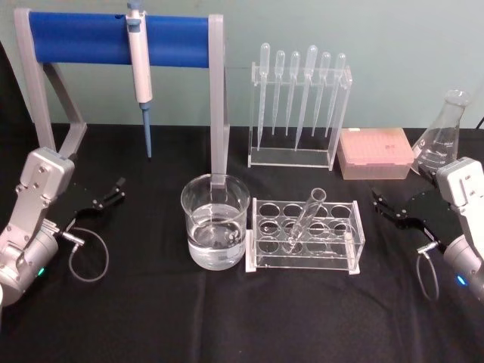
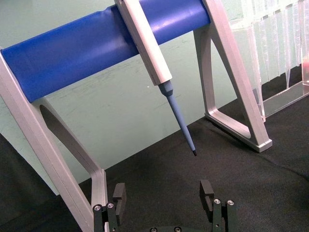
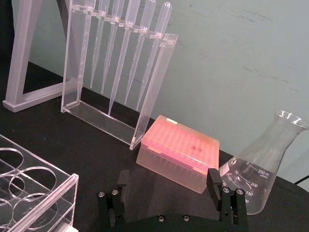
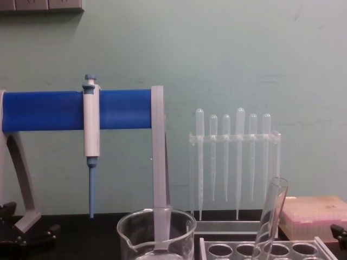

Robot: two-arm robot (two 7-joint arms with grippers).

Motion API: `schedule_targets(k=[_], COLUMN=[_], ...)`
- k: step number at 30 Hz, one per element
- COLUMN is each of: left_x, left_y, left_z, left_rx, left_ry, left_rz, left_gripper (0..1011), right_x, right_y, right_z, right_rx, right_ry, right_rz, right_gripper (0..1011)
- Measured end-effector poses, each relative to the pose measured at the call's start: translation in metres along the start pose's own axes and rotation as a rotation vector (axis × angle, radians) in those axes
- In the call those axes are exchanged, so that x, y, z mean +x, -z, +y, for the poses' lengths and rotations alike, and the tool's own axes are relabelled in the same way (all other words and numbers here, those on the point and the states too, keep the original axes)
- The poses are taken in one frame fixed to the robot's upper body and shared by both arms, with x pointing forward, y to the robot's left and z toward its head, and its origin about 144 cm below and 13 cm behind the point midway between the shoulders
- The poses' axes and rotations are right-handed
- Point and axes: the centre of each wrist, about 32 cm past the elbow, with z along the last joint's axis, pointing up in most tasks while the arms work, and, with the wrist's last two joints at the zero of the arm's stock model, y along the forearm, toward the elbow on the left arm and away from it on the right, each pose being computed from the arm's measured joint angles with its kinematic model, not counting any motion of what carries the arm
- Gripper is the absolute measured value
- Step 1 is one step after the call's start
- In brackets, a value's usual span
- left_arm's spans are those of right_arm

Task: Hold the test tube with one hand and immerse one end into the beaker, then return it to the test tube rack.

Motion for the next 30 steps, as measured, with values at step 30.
schedule_targets(k=[30], left_x=[0.0], left_y=[0.0], left_z=[0.0], left_rx=[0.0], left_ry=[0.0], left_rz=[0.0], left_gripper=[1000], right_x=[0.0001], right_y=[0.0], right_z=[0.0], right_rx=[0.0], right_ry=[0.0], right_rz=[0.0], right_gripper=[1004])
